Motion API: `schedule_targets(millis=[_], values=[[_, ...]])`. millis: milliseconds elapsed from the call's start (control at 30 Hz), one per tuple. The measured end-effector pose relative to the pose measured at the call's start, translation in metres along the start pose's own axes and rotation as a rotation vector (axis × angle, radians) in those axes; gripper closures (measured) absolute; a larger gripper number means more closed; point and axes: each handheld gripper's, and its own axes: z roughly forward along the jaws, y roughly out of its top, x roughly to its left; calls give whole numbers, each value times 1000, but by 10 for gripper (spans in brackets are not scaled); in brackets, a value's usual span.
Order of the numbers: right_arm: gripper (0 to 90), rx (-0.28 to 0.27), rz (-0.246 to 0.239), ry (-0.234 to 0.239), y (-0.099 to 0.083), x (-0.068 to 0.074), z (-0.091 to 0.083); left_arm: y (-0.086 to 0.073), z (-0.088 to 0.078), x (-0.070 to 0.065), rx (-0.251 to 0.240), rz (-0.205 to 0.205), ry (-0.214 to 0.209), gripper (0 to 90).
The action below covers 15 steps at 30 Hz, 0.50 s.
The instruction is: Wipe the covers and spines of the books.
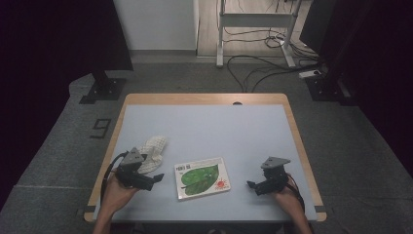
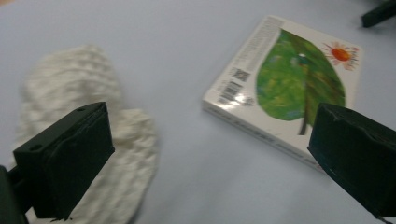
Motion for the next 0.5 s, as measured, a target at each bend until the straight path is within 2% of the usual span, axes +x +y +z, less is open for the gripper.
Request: schedule_targets(millis=[100, 200, 300, 500], values=[[0, 0, 0, 0, 0, 0, 0, -3, 10, -8, 23, 28, 3, 0], [0, 0, 0, 0, 0, 0, 0, -9, 21, -11, 29, 20, -34, 0], [0, 1, 0, 2, 0, 0, 0, -15, 29, -13, 46, 20, -42, 0], [0, 2, -1, 1, 0, 0, 0, -27, 43, -18, 92, 28, -31, 0]])
